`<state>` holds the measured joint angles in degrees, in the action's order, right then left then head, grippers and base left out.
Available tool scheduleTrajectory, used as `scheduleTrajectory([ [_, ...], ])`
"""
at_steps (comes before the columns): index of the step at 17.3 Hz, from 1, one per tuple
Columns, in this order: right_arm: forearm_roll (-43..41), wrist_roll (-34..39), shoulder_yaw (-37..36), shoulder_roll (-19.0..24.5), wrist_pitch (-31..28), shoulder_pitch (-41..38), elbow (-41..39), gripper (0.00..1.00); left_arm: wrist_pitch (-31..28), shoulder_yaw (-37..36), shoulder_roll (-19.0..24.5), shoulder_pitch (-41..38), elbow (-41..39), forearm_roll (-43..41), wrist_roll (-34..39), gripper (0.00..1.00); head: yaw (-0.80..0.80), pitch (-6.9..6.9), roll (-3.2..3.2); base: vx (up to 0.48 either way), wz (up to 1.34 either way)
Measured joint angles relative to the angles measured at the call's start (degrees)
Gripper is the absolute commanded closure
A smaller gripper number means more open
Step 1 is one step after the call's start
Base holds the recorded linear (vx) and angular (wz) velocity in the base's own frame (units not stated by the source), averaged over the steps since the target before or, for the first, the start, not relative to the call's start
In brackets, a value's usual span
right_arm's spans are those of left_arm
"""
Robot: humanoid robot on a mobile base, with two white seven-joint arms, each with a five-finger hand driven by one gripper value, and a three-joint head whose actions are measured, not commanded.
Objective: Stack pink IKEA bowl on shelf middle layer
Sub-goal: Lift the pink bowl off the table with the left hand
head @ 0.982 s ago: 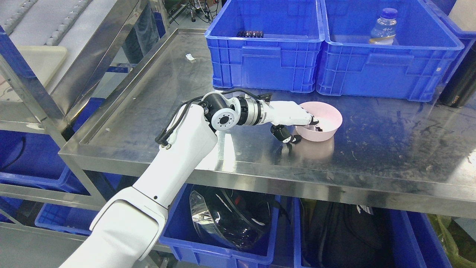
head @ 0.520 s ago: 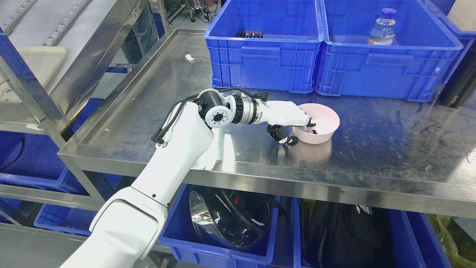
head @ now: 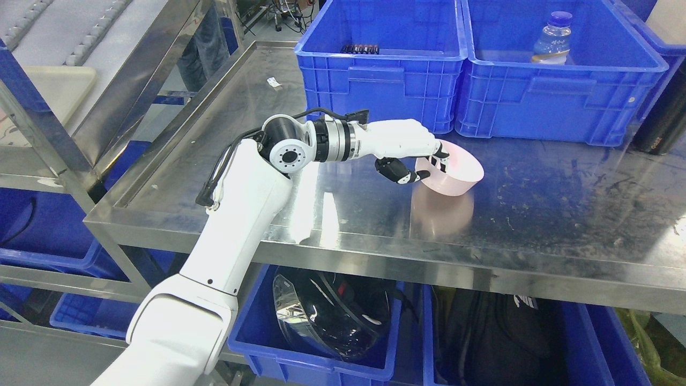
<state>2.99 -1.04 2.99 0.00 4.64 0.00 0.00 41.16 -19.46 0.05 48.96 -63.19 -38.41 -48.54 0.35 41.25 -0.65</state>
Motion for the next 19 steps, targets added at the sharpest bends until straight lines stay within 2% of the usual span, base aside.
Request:
scheduleTrajectory([
  [10,0.0,0.0,0.0,0.0,0.0,0.0,0.0,0.0,1.9,5.9,0.0,-4.2,-10.1,4.1,0.1,0.98,0.0,0.0,0.0,0.0,0.0],
  [19,0.0,0.0,0.0,0.0,0.0,0.0,0.0,0.0,2.1,7.9,0.0,-5.1,-14.9,5.6,-0.1,0.97,0.0,0.0,0.0,0.002,0.03],
])
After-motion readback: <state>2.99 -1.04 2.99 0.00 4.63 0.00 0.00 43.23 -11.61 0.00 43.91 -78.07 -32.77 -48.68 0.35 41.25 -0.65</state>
